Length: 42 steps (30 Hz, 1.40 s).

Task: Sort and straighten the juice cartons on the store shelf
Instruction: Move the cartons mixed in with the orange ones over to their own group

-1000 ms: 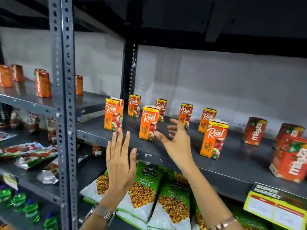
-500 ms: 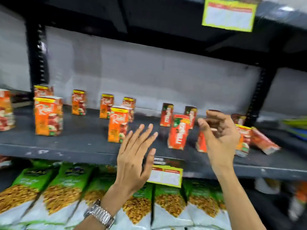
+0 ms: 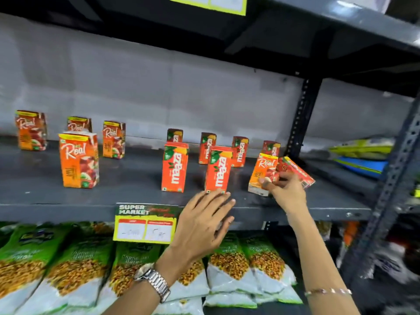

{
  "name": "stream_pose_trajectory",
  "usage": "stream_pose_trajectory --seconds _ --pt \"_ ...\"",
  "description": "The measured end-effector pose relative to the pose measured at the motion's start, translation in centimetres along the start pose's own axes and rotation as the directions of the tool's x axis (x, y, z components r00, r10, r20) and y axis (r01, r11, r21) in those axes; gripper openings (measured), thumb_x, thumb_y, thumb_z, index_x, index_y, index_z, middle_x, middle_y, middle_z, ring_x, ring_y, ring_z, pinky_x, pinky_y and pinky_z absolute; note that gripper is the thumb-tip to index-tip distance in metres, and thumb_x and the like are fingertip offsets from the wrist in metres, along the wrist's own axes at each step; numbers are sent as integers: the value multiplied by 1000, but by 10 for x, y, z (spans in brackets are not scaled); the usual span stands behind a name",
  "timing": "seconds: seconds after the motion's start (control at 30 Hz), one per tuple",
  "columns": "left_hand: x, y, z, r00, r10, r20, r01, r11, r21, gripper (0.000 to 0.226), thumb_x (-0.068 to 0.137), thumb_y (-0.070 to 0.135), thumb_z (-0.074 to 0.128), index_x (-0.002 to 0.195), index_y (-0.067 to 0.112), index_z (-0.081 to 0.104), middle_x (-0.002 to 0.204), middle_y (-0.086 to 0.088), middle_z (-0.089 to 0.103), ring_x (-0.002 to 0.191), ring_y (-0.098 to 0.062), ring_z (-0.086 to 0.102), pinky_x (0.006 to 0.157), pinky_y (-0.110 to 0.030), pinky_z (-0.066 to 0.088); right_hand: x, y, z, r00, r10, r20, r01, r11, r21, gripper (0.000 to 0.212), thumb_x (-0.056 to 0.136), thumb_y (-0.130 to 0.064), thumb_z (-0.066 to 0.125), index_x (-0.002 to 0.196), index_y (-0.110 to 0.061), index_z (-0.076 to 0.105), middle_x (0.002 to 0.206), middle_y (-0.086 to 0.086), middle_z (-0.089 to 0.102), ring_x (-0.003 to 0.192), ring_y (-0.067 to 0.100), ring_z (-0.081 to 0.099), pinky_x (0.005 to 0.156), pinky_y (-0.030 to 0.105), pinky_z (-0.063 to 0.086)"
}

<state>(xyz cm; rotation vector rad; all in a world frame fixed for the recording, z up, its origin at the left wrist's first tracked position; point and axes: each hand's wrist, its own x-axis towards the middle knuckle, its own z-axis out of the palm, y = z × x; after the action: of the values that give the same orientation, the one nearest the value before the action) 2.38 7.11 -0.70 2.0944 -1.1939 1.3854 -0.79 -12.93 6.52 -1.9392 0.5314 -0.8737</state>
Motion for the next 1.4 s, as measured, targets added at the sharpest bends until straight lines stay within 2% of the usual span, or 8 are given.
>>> stream_pose_trajectory --seconds 0.13,0.23,0.33,0.53,0.7,0.93,1.23,1.4 --pt "-1 0 6 1000 -3 22 2 997 77 30 90 33 50 115 21 63 117 5 66 114 -12 56 94 -29 37 12 2 -6 983 98 157 -127 974 185 61 68 -22 78 120 -5 50 91 7 63 87 24 62 89 44 52" --pt "-2 3 6 999 -30 35 27 996 83 30 91 33 50 116 22 62 117 6 66 113 -11 57 92 -29 38 8 3 -9 978 111 175 -160 943 293 63 68 -14 78 124 -7 51 103 11 63 100 25 62 83 36 53" --pt "0 6 1 998 -50 36 49 998 44 30 91 32 49 116 21 63 118 6 66 114 -11 56 92 -28 39 -1 3 -13 990 74 119 -113 924 364 60 67 -6 77 122 -9 54 98 7 64 100 26 63 84 37 53" --pt "7 1 -32 985 -142 -93 136 988 -66 28 91 29 52 115 20 64 117 5 66 115 -10 55 97 -25 35 -40 -36 -27 996 -88 13 66 836 545 45 70 2 71 109 -16 59 89 2 62 79 13 60 51 11 52" --pt "-4 -37 -68 972 -197 -129 195 980 -32 26 91 26 53 113 19 64 121 4 64 115 -11 55 96 -27 38 -77 -88 -12 970 -240 31 172 774 609 39 63 -3 76 90 -27 60 73 -12 70 70 2 66 58 15 55" --pt "-74 -137 -147 906 -317 -280 352 932 83 27 93 25 47 108 16 66 121 2 63 118 -10 53 99 -27 36 -131 -154 86 911 -401 94 234 692 683 47 55 -12 80 92 -28 58 78 -13 67 66 -2 64 65 17 53" --pt "-169 -244 -209 852 -373 -367 474 847 241 33 97 26 39 113 12 64 126 -2 59 124 -15 48 109 -44 31 -205 -211 245 841 -492 227 281 755 593 54 60 -9 81 102 -30 56 88 -9 67 74 2 66 70 18 53" --pt "-186 -263 -207 920 -285 -269 369 861 350 32 99 32 37 122 19 54 129 -2 57 129 -17 44 114 -51 21 -225 -215 300 835 -465 294 345 859 377 58 64 -18 80 115 -20 54 98 -3 68 88 14 64 81 30 51"
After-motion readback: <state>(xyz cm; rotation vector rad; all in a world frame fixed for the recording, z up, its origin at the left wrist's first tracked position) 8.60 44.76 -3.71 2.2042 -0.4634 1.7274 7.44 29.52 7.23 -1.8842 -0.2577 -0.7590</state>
